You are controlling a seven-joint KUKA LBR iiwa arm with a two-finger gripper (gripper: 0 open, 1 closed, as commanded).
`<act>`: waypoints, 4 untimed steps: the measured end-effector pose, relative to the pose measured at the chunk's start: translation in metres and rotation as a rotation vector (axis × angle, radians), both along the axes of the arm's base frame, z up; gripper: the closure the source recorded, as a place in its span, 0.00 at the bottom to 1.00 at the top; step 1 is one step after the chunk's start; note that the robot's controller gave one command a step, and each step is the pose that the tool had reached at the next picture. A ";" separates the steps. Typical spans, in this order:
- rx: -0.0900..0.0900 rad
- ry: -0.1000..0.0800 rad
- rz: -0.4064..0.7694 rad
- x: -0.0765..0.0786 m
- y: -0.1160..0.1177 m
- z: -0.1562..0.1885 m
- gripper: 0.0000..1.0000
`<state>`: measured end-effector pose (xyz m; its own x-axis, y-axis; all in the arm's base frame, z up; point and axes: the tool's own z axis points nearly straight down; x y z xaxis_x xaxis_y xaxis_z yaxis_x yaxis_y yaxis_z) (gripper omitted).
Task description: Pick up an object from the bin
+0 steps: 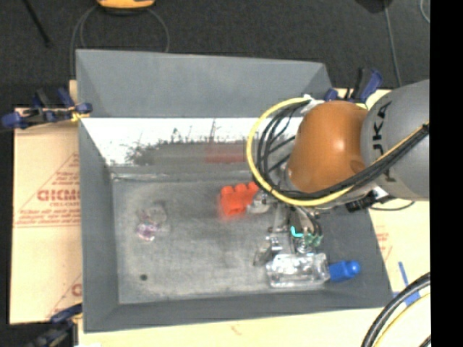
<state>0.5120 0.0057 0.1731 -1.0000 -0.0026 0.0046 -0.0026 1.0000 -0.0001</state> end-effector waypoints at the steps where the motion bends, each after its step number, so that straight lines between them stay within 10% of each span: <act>1: 0.000 -0.016 0.032 0.106 -0.024 -0.091 0.00; 4: 0.001 -0.012 -0.233 0.115 -0.034 -0.096 0.00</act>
Offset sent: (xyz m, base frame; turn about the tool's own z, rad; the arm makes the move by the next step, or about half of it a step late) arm 0.1102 -0.0249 -0.1031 -0.0321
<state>0.6274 -0.0285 0.0773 -0.9736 0.2281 -0.0069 0.2281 0.9736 0.0021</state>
